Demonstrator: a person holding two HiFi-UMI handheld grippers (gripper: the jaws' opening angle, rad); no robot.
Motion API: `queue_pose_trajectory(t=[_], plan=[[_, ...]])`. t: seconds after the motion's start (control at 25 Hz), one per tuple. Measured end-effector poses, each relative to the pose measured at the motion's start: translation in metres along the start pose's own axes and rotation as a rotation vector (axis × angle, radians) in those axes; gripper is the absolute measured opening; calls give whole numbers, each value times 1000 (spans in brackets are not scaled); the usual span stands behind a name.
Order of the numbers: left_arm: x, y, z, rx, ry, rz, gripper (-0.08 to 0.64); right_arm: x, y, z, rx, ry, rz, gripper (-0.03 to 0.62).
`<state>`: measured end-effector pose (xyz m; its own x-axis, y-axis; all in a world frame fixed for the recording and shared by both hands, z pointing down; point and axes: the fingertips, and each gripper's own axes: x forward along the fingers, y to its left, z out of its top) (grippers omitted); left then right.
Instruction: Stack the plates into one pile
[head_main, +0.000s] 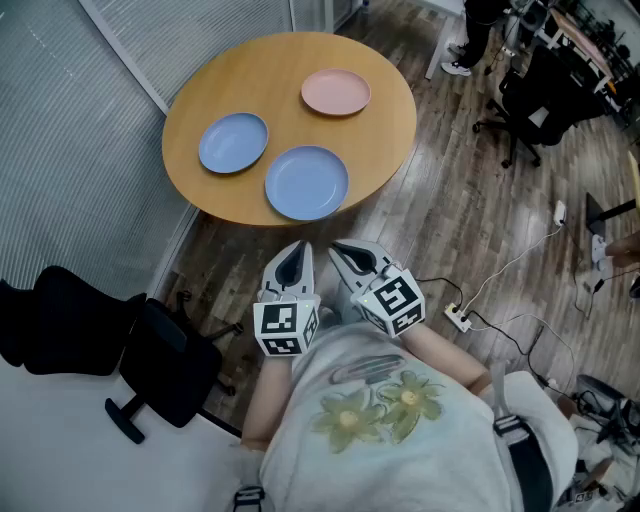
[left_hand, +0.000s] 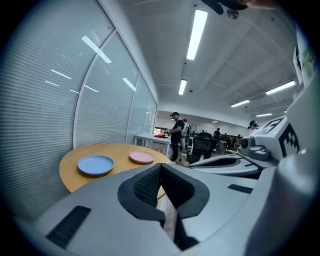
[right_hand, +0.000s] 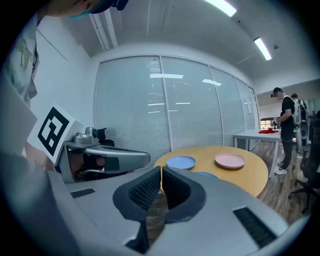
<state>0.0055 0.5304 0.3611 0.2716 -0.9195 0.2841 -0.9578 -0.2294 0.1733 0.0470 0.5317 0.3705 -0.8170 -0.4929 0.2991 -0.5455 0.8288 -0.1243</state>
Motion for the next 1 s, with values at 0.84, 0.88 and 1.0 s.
queue_pose_trajectory(t=[0.84, 0.88, 1.0], plan=[[124, 125, 14, -13, 112, 116, 18, 125, -130, 17, 56, 48, -56, 47], [133, 132, 14, -16, 121, 121, 20, 134, -138, 19, 56, 55, -55, 48], [162, 151, 15, -20, 143, 124, 20, 161, -162, 23, 55, 78, -51, 48]])
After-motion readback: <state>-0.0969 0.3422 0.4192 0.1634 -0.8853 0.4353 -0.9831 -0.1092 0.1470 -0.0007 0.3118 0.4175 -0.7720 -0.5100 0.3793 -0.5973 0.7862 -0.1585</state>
